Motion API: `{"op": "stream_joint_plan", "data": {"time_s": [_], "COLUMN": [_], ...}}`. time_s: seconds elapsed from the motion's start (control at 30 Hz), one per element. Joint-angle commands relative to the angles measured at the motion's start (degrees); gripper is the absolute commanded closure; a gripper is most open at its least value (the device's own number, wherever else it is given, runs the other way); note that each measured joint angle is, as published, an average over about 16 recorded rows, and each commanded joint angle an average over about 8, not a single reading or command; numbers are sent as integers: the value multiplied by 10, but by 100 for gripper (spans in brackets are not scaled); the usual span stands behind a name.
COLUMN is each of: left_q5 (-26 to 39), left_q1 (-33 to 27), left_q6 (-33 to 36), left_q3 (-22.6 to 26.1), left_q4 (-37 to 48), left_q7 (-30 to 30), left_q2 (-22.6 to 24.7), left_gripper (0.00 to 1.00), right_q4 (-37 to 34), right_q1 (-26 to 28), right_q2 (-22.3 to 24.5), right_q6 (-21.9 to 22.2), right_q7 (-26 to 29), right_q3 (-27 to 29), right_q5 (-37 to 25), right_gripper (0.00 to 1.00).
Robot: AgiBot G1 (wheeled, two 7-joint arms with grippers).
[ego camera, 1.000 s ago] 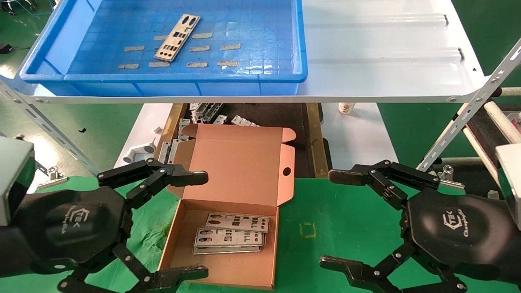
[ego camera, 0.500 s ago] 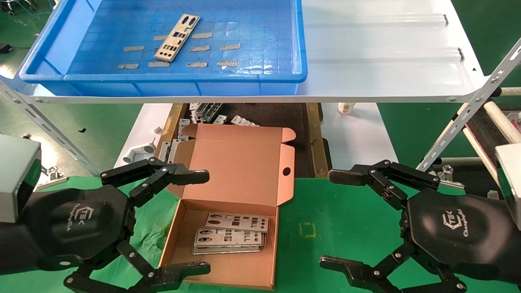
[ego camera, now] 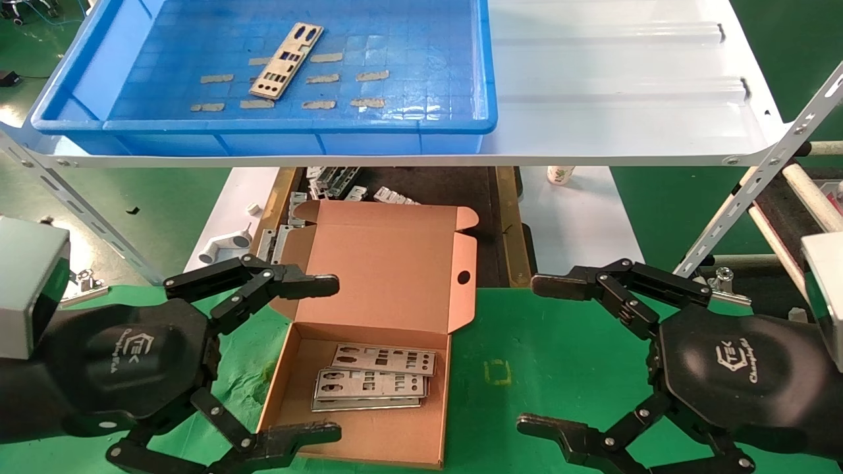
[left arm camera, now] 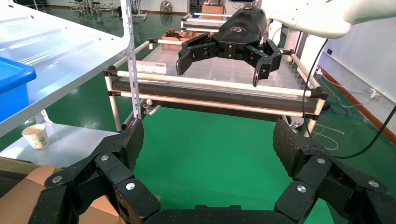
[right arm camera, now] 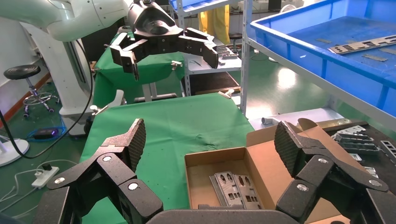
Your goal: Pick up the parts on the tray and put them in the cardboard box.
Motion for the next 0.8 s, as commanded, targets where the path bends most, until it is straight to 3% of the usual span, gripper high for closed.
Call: {"op": "stream_joint_plan", "data": {"time_s": [0.03, 0.8], "left_q5": [0, 1], "left_q1": [0, -1], "left_q6": [0, 0], "left_q3": [0, 1], "left_q4": [0, 1], "left_q7": [0, 1], "left_q2": [0, 1], "left_gripper": [0, 0], "right_q4": [0, 0], "right_q1": [0, 0], "right_q2": [0, 0], "right_q6": [0, 0], "right_q7": [0, 0], "right_q3": [0, 0], "right_q5": [0, 0], "right_gripper": [0, 0]}}
